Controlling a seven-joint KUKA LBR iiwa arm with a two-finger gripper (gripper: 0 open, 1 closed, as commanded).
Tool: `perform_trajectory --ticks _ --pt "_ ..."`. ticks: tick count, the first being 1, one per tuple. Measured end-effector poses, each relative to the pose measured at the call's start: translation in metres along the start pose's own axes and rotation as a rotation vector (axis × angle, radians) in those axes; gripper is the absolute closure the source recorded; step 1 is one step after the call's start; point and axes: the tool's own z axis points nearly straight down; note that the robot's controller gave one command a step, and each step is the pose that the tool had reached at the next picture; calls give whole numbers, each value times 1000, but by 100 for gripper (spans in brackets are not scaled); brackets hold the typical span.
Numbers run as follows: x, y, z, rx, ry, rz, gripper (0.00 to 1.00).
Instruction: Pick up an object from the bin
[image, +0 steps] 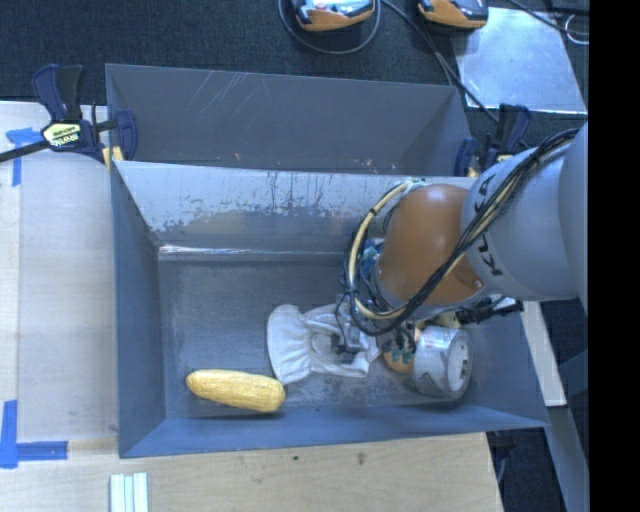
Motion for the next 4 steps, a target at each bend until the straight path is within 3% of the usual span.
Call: perform_trajectory --ticks 4 --pt "0 0 -16 0 -1 0 100"
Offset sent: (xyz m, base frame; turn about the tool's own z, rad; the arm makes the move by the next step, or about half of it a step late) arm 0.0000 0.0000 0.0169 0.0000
